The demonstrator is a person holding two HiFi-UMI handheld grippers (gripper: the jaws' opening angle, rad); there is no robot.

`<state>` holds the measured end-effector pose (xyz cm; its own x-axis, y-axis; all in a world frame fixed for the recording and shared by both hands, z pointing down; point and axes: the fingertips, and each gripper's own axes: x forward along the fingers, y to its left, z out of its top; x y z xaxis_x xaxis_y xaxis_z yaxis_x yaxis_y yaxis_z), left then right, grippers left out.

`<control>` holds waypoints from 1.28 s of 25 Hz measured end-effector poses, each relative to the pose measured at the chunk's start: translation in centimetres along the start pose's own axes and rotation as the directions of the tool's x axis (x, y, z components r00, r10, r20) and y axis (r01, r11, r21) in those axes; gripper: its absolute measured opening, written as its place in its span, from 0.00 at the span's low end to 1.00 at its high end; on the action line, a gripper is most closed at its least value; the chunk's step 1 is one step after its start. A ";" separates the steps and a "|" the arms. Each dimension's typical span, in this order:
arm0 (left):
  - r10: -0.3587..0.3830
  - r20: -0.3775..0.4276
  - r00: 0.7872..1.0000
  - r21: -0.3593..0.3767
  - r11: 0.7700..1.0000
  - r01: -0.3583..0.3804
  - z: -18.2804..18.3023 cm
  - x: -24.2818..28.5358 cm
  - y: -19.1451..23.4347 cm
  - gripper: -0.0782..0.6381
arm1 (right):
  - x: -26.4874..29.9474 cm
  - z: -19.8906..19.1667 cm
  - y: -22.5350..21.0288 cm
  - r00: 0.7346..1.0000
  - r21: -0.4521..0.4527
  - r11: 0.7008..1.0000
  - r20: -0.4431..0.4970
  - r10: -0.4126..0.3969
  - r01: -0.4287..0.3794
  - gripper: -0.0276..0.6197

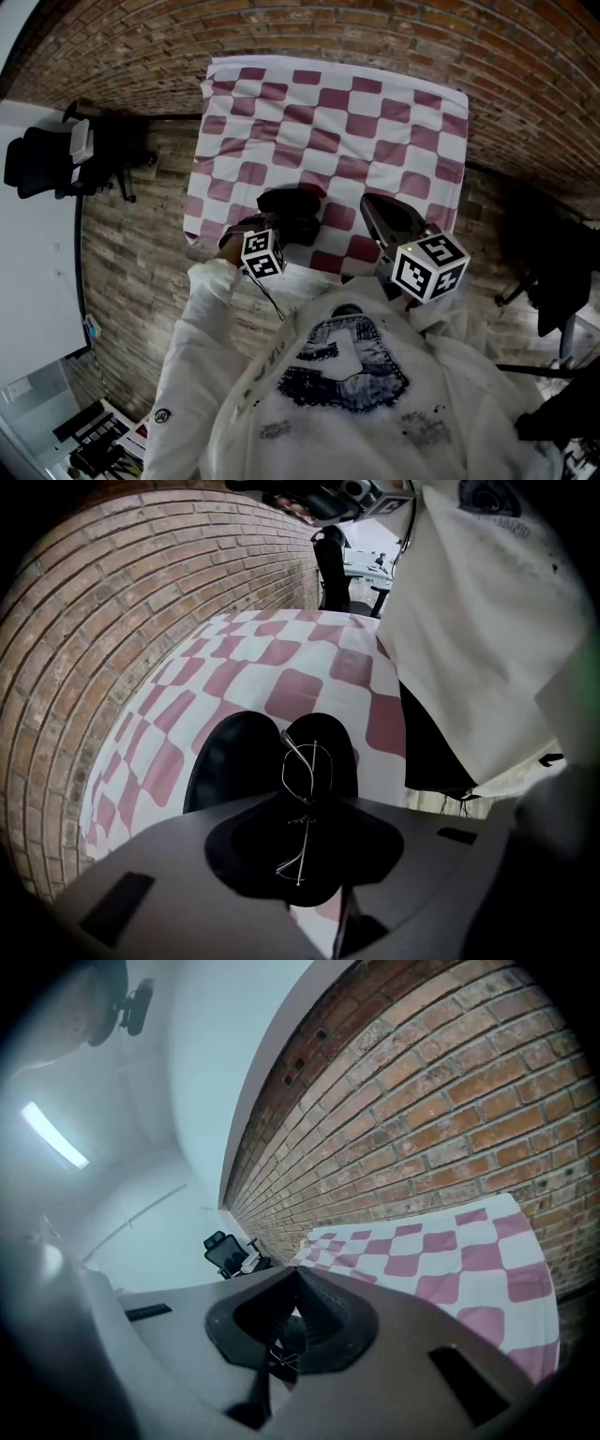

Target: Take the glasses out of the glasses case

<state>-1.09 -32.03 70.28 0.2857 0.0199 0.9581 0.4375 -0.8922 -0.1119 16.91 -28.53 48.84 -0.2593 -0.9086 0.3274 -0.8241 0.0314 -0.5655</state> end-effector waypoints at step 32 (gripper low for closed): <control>0.012 0.026 1.000 -0.031 0.999 -0.011 -0.1 0.3 -0.7 0.13 | 0.0 -0.6 0.5 1.000 0.002 1.000 -0.008 0.001 -0.001 0.06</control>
<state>-1.35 -31.43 70.70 0.3125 0.0212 0.9497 0.4080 -0.9058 -0.1141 16.18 -28.31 49.01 -0.2636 -0.9054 0.3329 -0.8228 0.0309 -0.5675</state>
